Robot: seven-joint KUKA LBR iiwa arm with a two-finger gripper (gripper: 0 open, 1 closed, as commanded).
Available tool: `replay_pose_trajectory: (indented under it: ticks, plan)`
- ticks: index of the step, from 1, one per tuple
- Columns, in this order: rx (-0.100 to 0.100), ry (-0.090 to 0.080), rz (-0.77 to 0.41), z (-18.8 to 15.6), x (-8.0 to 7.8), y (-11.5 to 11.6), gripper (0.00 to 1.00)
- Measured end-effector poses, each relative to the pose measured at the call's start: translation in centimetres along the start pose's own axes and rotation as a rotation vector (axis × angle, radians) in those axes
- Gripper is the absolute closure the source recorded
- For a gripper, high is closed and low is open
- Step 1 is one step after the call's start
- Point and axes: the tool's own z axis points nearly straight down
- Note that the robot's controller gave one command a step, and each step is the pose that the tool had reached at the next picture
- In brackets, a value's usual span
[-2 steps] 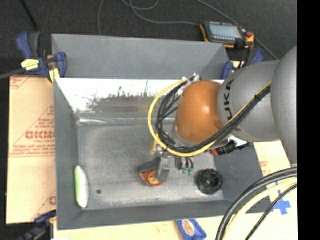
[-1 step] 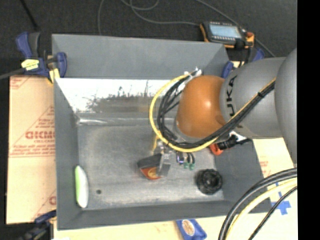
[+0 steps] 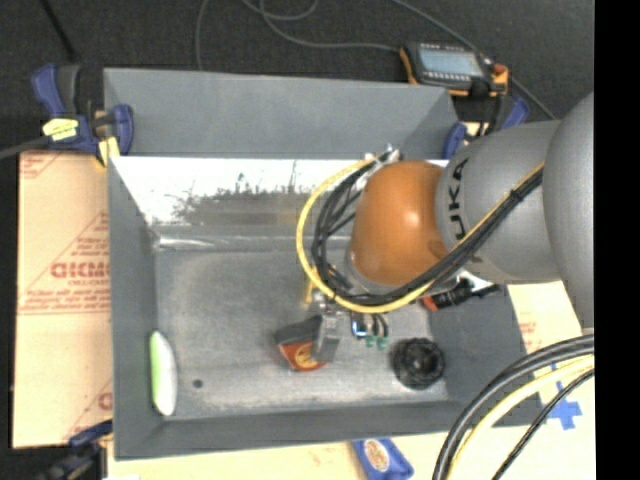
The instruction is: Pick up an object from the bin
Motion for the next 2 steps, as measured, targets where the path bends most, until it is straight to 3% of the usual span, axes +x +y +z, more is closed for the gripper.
replay_pose_trajectory:
  ticks: [1,2]
  plan:
    - [0.002,0.009,-0.016,-4.4,0.3,1.5,1.00]
    - [-0.003,-0.015,-0.064,-3.6,-1.6,1.2,1.00]
